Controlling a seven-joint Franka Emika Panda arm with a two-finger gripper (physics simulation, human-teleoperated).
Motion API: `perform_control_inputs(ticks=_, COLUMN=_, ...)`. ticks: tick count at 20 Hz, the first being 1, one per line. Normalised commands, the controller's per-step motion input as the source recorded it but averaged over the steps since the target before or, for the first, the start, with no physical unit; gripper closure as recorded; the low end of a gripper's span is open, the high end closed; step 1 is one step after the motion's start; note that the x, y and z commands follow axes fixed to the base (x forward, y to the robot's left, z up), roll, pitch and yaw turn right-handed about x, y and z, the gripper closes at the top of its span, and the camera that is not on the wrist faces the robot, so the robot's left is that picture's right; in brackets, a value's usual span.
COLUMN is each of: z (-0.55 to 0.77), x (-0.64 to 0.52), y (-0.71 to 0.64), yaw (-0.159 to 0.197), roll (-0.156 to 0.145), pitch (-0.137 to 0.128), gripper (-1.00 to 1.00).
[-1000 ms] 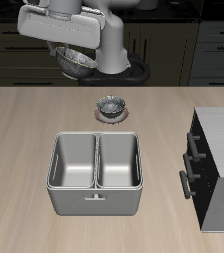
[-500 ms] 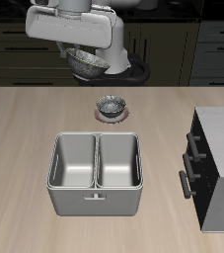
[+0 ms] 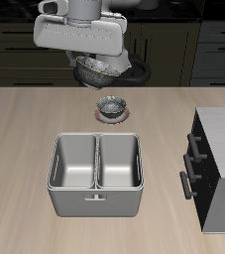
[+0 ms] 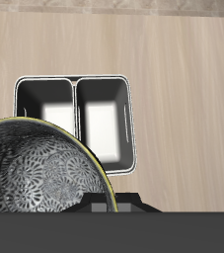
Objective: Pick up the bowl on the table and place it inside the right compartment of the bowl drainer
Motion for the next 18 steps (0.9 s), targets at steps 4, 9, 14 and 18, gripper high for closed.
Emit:
perform_control_inputs(ticks=4, z=-0.14, x=0.15, y=0.22, yaw=0.022, roll=0.021, pitch=0.016, gripper=1.0)
perform_control_inputs(ticks=9, z=-0.18, x=0.14, y=0.06, yaw=0.006, roll=-0.003, pitch=0.024, gripper=1.0)
perform_control_inputs(ticks=14, z=-0.27, x=0.09, y=0.03, yaw=0.014, roll=0.002, pitch=0.031, gripper=1.0)
perform_control_inputs(ticks=18, z=-0.16, x=0.04, y=-0.06, yaw=-0.005, roll=-0.017, pitch=0.018, gripper=1.0)
